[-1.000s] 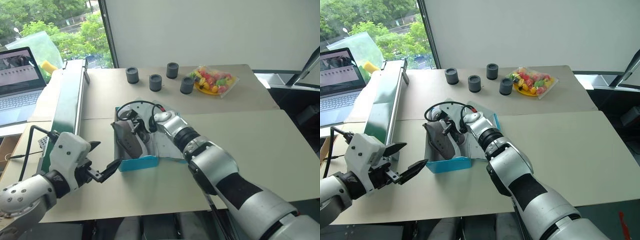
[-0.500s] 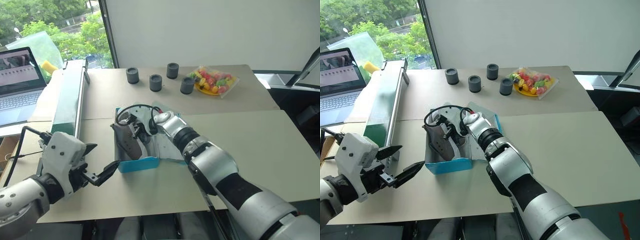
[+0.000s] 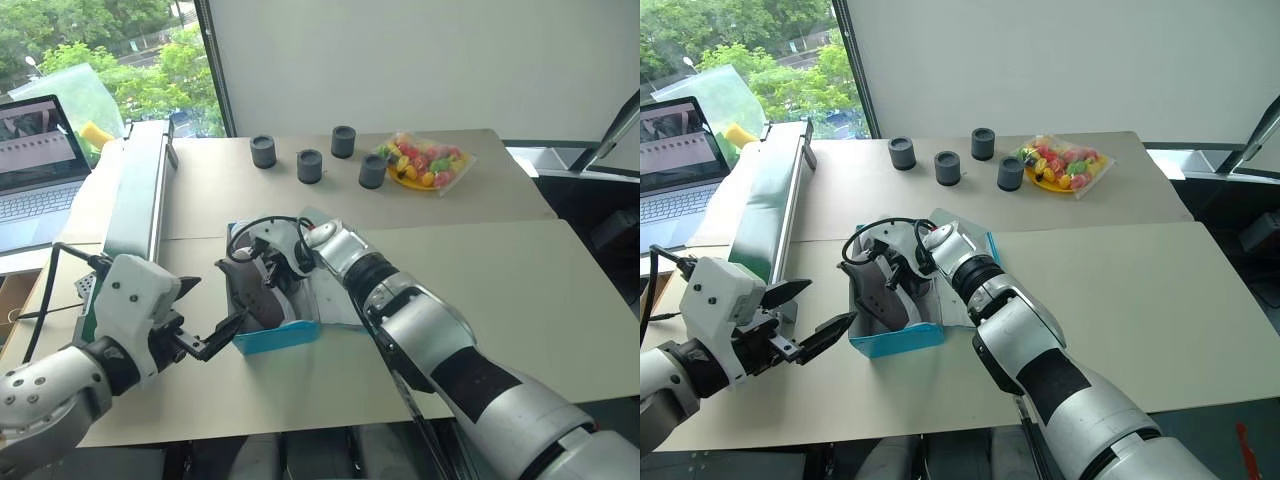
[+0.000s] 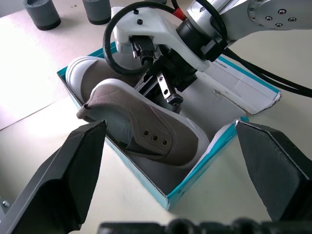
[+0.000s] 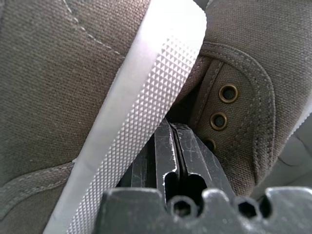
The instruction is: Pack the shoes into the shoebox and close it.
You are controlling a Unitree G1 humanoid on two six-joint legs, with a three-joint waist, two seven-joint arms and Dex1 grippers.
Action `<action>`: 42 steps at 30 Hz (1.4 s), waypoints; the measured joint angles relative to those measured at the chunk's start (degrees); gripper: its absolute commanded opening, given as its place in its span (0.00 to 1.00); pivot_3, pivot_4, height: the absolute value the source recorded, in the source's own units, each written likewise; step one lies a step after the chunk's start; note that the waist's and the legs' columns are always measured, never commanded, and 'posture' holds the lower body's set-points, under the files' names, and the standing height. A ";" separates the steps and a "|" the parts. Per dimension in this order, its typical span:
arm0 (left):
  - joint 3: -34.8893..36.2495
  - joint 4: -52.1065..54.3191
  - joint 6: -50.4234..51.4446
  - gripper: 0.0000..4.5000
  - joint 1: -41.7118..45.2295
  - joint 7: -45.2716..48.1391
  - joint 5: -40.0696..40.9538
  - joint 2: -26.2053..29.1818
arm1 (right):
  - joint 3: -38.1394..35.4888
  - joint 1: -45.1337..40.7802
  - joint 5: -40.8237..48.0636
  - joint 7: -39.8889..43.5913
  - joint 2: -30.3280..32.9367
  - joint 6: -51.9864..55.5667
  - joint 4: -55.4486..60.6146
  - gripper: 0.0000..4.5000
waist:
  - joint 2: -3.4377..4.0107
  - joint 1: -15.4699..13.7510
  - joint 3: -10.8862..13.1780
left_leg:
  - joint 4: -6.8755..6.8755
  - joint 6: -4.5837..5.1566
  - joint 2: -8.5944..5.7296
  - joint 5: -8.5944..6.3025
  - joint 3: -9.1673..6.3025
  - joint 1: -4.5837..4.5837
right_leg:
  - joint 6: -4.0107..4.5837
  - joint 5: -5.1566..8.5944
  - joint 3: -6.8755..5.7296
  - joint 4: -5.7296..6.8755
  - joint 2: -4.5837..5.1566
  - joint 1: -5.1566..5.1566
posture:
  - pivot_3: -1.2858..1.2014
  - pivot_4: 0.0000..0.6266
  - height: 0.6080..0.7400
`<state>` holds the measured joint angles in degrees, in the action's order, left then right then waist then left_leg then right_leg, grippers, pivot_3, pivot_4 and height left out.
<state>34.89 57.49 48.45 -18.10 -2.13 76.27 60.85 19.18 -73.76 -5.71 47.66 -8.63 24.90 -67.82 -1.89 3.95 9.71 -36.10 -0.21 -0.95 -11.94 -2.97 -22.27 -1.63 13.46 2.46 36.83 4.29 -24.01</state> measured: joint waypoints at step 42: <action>-4.77 -3.01 0.56 1.00 6.08 4.33 -5.31 -0.70 | 4.04 11.35 12.27 -3.37 2.12 14.62 28.80 0.01 | -0.05 -0.14 0.03 | -0.06 -0.02 -0.01 0.01 0.02 -0.25 | 0.02 0.01 -0.03 0.08 0.02 -0.23 | 0.52 0.24 1.00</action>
<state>30.13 54.47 49.01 -12.02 2.19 70.97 60.15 23.22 -62.41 6.56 44.29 -6.51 39.52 -39.02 -1.94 3.82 9.74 -36.17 -0.23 -0.96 -11.93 -2.94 -22.51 -1.62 13.47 2.43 36.91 4.31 -24.24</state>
